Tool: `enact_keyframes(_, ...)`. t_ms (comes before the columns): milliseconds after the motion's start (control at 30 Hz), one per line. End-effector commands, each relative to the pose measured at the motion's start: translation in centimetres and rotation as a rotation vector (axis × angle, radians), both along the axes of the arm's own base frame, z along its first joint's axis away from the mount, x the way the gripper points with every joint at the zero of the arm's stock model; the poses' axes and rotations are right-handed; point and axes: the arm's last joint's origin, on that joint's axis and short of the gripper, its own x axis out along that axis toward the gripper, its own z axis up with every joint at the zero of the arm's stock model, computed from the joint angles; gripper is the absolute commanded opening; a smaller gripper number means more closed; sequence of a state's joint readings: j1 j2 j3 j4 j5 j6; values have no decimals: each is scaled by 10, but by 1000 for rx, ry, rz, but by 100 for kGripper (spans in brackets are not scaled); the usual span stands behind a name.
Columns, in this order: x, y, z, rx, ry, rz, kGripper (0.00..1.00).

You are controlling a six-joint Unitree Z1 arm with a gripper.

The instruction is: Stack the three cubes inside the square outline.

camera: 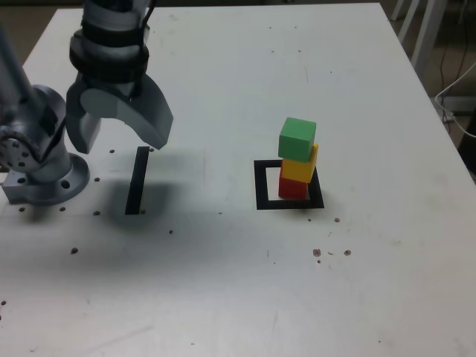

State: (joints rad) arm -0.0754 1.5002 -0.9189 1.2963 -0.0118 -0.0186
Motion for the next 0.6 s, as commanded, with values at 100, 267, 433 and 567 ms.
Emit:
enact_keyframes(100,-4,-1,-14,-31,-16,26,100)
enact_keyframes(267,-9,0,-26,-37,-18,42,100)
enact_keyframes(433,-13,1,-33,-40,-18,55,100)
enact_keyframes(567,-13,1,-34,-40,-20,57,100)
